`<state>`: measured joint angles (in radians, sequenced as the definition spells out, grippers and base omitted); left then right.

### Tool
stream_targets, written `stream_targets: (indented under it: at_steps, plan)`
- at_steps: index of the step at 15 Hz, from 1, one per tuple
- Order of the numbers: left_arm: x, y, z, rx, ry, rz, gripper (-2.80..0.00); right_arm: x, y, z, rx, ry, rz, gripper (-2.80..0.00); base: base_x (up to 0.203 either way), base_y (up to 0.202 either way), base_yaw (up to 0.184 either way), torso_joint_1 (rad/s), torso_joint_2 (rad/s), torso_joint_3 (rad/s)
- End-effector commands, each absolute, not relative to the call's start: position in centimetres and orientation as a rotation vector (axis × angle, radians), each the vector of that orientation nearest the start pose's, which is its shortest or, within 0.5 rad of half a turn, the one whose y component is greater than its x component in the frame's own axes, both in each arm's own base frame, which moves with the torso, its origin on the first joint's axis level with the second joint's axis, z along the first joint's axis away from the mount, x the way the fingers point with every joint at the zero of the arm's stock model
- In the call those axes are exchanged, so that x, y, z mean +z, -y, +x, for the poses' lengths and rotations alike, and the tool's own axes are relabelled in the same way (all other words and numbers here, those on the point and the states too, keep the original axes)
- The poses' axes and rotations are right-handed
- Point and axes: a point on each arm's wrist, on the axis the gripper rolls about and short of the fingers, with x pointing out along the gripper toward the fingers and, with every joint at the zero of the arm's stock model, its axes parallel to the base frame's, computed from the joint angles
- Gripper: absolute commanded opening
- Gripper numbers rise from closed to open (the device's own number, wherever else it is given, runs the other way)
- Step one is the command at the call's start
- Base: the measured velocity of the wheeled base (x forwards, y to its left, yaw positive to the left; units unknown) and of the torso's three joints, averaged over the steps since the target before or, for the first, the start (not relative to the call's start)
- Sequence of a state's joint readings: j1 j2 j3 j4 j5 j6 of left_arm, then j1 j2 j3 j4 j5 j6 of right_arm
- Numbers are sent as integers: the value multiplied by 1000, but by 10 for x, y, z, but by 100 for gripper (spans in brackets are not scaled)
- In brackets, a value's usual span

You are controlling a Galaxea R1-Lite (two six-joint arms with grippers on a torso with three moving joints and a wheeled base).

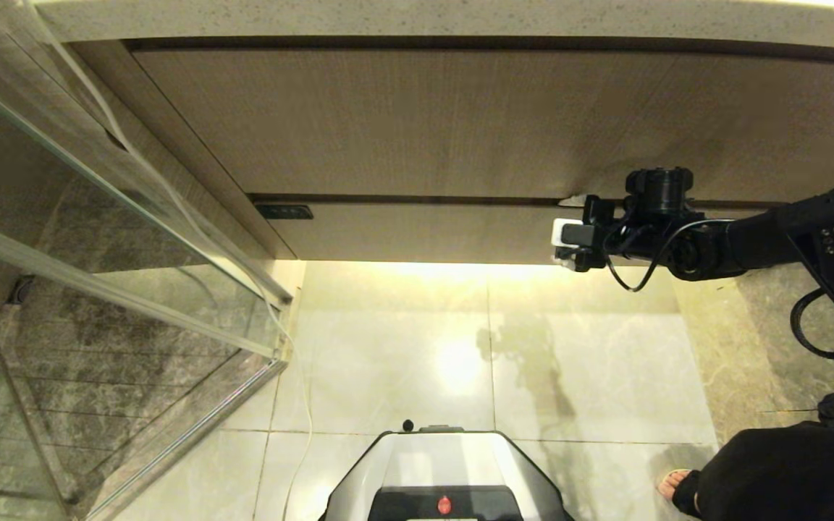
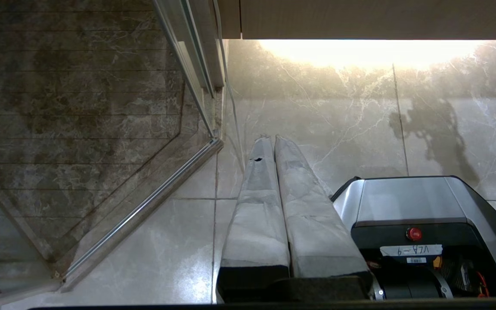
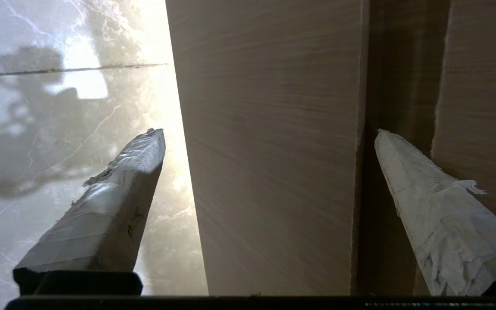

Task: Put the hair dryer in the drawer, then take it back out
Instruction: Pull open the drawer

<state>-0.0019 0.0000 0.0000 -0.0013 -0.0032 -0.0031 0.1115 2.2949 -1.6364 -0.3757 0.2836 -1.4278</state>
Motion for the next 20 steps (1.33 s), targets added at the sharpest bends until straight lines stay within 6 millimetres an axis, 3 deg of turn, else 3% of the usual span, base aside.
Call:
stream_targets:
  at_steps: [1, 8, 11, 20]
  plan:
    - [76, 0, -23, -5, 2, -4, -280, 145, -58, 482, 520, 49, -1375, 0, 0, 0, 0, 0, 0, 0]
    - [75, 0, -23, -5, 1, -3, -280, 141, -53, 486, 511, 37, -1376, 0, 0, 0, 0, 0, 0, 0]
    - [76, 0, -23, -6, 1, -5, -280, 135, -52, 483, 533, -84, -1350, 0, 0, 0, 0, 0, 0, 0]
    - [76, 0, -23, -6, 1, -3, -280, 139, -49, 469, 495, -307, -1257, 0, 0, 0, 0, 0, 0, 0]
